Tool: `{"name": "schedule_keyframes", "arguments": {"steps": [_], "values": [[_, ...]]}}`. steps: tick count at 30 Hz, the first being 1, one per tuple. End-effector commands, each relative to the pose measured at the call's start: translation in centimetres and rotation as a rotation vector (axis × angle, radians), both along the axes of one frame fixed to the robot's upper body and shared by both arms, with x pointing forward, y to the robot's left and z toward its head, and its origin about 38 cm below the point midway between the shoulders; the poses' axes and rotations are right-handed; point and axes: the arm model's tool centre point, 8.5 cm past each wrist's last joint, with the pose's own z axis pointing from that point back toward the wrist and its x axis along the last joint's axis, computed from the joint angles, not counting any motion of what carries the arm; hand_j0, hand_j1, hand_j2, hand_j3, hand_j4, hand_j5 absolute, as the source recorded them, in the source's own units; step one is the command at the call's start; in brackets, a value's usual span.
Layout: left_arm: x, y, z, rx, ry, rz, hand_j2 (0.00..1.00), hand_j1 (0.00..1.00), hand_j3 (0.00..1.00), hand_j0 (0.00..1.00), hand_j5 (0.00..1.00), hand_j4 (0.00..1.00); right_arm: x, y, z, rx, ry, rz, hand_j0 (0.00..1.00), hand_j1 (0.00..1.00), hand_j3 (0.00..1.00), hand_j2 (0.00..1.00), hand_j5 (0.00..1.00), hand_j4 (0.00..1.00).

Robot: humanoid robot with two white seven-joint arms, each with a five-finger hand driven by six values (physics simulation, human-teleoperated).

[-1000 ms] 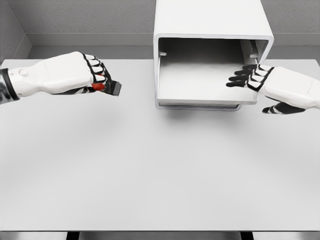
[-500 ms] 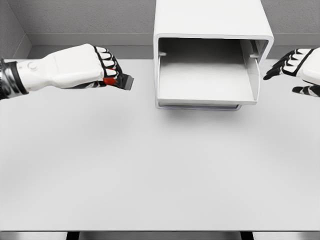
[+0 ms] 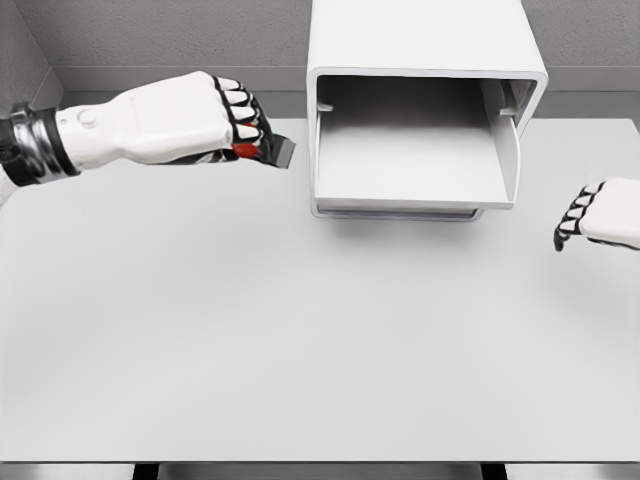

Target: Slide open multi-storey tabletop storage cabinets and put open load switch and slide close multi-storey tabletop storage cabinets

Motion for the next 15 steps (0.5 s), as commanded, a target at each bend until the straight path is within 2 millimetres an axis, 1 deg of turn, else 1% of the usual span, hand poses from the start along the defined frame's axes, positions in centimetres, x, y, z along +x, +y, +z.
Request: {"name": "schedule_keyframes", "arguments": {"steps": [1, 3, 4, 8, 9, 12, 15], "values": [[0.0, -0.3, 0.1, -0.012, 0.003, -0.007, 0.50, 0.50, 0.50, 0.50, 0.50, 0.50, -0.7, 0.4, -0.3, -0.035, 0.011, 0.028, 0.49, 0.49, 0.49, 0.49, 0.49, 0.49], [0.1, -0.5, 0.3, -0.015, -0.002, -0.011, 0.50, 0.50, 0.50, 0.50, 0.50, 0.50, -1.0, 1.3, -0.6, -0.050, 0.010, 0.059, 0.49, 0.49, 0.49, 0.49, 0.49, 0.49], [0.1, -0.8, 0.5, -0.019, -0.008, -0.018, 0.50, 0.50, 0.50, 0.50, 0.50, 0.50, -1.4, 2.0, -0.9, -0.054, 0.017, 0.085, 0.49, 0.49, 0.49, 0.49, 0.49, 0.49], [0.1, -1.5, 0.6, -0.030, -0.011, -0.033, 0.50, 0.50, 0.50, 0.50, 0.50, 0.50, -1.4, 2.4, -1.4, -0.040, 0.027, 0.093, 0.49, 0.49, 0.49, 0.49, 0.49, 0.49], [0.1, -1.6, 0.6, -0.031, -0.013, -0.035, 0.50, 0.50, 0.50, 0.50, 0.50, 0.50, -1.5, 3.2, -2.5, -0.023, 0.050, 0.111, 0.49, 0.49, 0.49, 0.49, 0.49, 0.49], [0.1, -2.1, 0.7, -0.038, -0.014, -0.045, 0.50, 0.50, 0.50, 0.50, 0.50, 0.50, -1.3, 4.7, -3.5, -0.020, 0.075, 0.152, 0.49, 0.49, 0.49, 0.49, 0.49, 0.49], [0.1, -2.4, 0.9, -0.042, -0.019, -0.051, 0.50, 0.50, 0.50, 0.50, 0.50, 0.50, -1.4, 5.1, -4.0, -0.025, 0.093, 0.167, 0.49, 0.49, 0.49, 0.49, 0.49, 0.49]]}}
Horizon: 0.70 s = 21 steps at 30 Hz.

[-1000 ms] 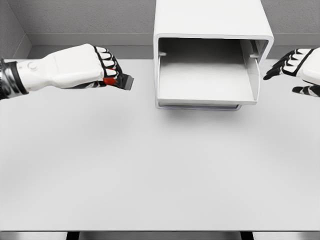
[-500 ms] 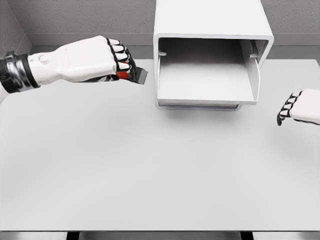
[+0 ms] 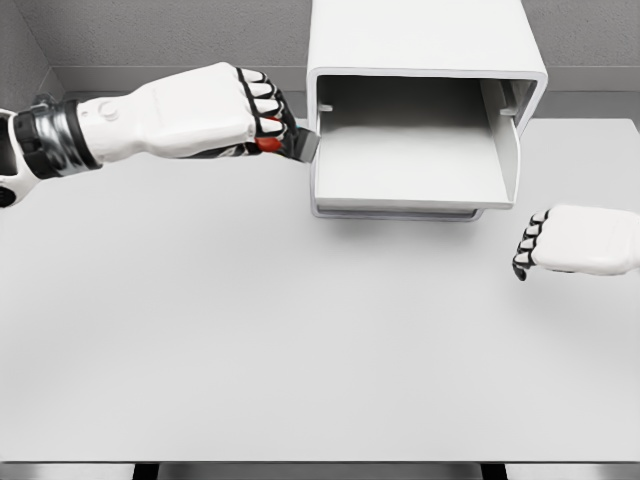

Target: Slide open multi-storey tabletop storage cabinets and put open load switch and slide close multi-storey tabletop storage cabinets

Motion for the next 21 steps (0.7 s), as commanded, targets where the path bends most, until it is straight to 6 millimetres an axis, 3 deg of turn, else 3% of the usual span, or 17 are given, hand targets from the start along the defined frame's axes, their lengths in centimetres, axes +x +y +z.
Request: {"name": "schedule_keyframes", "arguments": {"steps": [1, 4, 11, 16, 21], "values": [[0.0, -0.2, 0.0, -0.010, 0.004, -0.005, 0.50, 0.50, 0.50, 0.50, 0.50, 0.50, -0.6, 0.4, -1.8, -0.001, 0.053, 0.012, 0.49, 0.49, 0.49, 0.49, 0.49, 0.49], [0.2, -1.2, 0.1, -0.013, 0.001, -0.024, 0.50, 0.50, 0.50, 0.50, 0.50, 0.50, -0.9, 1.2, -2.8, 0.001, 0.083, 0.034, 0.49, 0.49, 0.49, 0.49, 0.49, 0.49], [0.3, -2.1, 0.4, -0.023, -0.003, -0.039, 0.50, 0.50, 0.50, 0.50, 0.50, 0.50, -0.5, 2.1, -2.7, 0.014, 0.076, 0.055, 0.49, 0.49, 0.49, 0.49, 0.49, 0.49], [0.8, -3.2, 0.4, -0.027, 0.003, -0.054, 0.50, 0.50, 0.50, 0.50, 0.50, 0.50, -0.7, 3.2, -3.9, 0.015, 0.107, 0.071, 0.47, 0.47, 0.47, 0.47, 0.47, 0.47], [1.1, -4.0, 0.5, -0.027, 0.001, -0.065, 0.50, 0.50, 0.50, 0.50, 0.50, 0.50, -0.1, 3.1, -2.7, 0.039, 0.068, 0.057, 0.46, 0.46, 0.46, 0.46, 0.46, 0.46]]}}
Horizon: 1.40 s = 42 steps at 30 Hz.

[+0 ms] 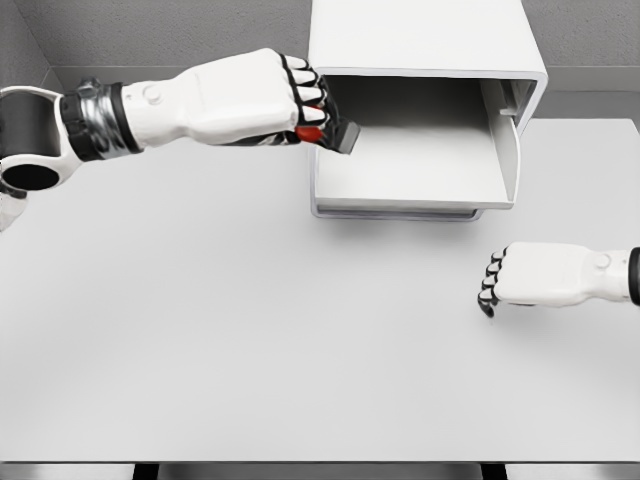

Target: Slide open multi-storey tabletop storage cabinets and put open load switch and slide close multi-storey tabletop storage cabinets

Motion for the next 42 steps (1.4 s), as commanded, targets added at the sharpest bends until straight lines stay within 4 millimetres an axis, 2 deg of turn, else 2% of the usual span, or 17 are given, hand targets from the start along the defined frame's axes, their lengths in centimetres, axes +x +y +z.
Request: {"name": "schedule_keyframes", "arguments": {"steps": [1, 6, 23, 30, 37, 42], "values": [[0.1, -0.3, -0.2, -0.005, 0.010, -0.006, 0.50, 0.50, 0.50, 0.50, 0.50, 0.50, 0.4, 0.2, 0.6, 0.017, -0.016, -0.003, 0.46, 0.46, 0.46, 0.46, 0.46, 0.46], [0.1, -1.1, 0.1, -0.008, 0.004, -0.022, 0.50, 0.50, 0.50, 0.50, 0.50, 0.50, 0.5, 1.2, 0.3, 0.039, -0.012, 0.013, 0.46, 0.46, 0.46, 0.46, 0.46, 0.46], [2.4, -4.4, 0.0, -0.005, 0.034, -0.029, 0.50, 0.50, 0.50, 0.50, 0.50, 0.50, 0.4, 1.0, 0.2, 0.036, -0.007, 0.010, 0.46, 0.46, 0.46, 0.46, 0.46, 0.46], [3.0, -5.9, -0.1, 0.013, 0.040, -0.040, 0.51, 0.51, 0.51, 0.51, 0.51, 0.51, 0.8, 0.8, 1.2, 0.061, -0.037, -0.004, 0.46, 0.46, 0.46, 0.46, 0.46, 0.46], [3.7, -7.8, -0.2, 0.027, 0.053, -0.052, 0.51, 0.51, 0.51, 0.51, 0.51, 0.51, 0.9, 1.9, 1.0, 0.096, -0.029, 0.010, 0.46, 0.46, 0.46, 0.46, 0.46, 0.46], [4.2, -8.4, -0.3, 0.027, 0.062, -0.045, 0.51, 0.51, 0.51, 0.51, 0.51, 0.51, 0.9, 2.7, 1.0, 0.129, -0.022, 0.021, 0.42, 0.42, 0.42, 0.42, 0.42, 0.42]]}}
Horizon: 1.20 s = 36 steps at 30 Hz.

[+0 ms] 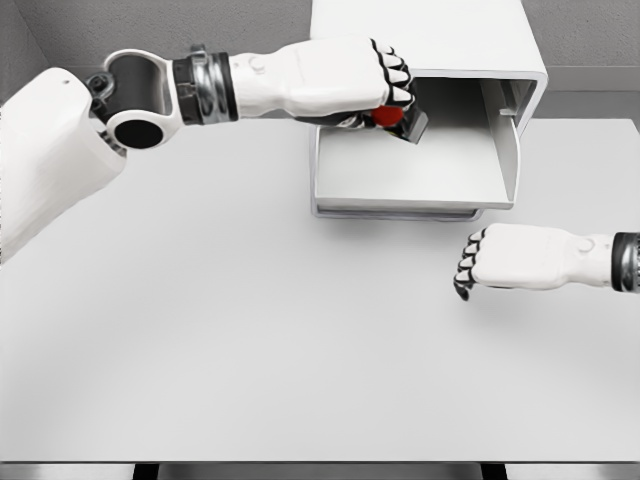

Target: Slide open multi-storey tabletop storage cabinets and put open load switch and slide close multi-storey tabletop storage cabinets

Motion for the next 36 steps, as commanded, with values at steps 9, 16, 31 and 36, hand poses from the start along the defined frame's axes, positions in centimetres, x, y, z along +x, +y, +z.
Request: {"name": "schedule_keyframes", "arguments": {"steps": [9, 16, 31, 36], "values": [[0.8, -0.9, 0.1, -0.012, 0.017, 0.008, 0.77, 0.77, 0.77, 0.77, 0.77, 0.77, 0.1, 0.6, 0.7, 0.075, 0.031, -0.006, 0.43, 0.43, 0.43, 0.43, 0.43, 0.43], [0.6, -1.5, 0.2, -0.020, 0.018, -0.005, 1.00, 1.00, 1.00, 1.00, 1.00, 1.00, 0.2, 0.8, 1.1, 0.112, 0.040, -0.008, 0.43, 0.43, 0.43, 0.43, 0.43, 0.43], [-1.8, -2.7, 0.8, -0.009, -0.018, -0.079, 0.64, 0.64, 0.64, 0.64, 0.64, 0.64, 0.9, 1.9, 2.2, 0.158, 0.021, 0.006, 0.42, 0.42, 0.42, 0.42, 0.42, 0.42], [-3.2, -2.2, 1.5, 0.000, -0.045, -0.108, 0.58, 0.58, 0.58, 0.58, 0.58, 0.58, 0.9, 1.9, 2.2, 0.151, 0.016, 0.008, 0.41, 0.41, 0.41, 0.41, 0.41, 0.41]]}}
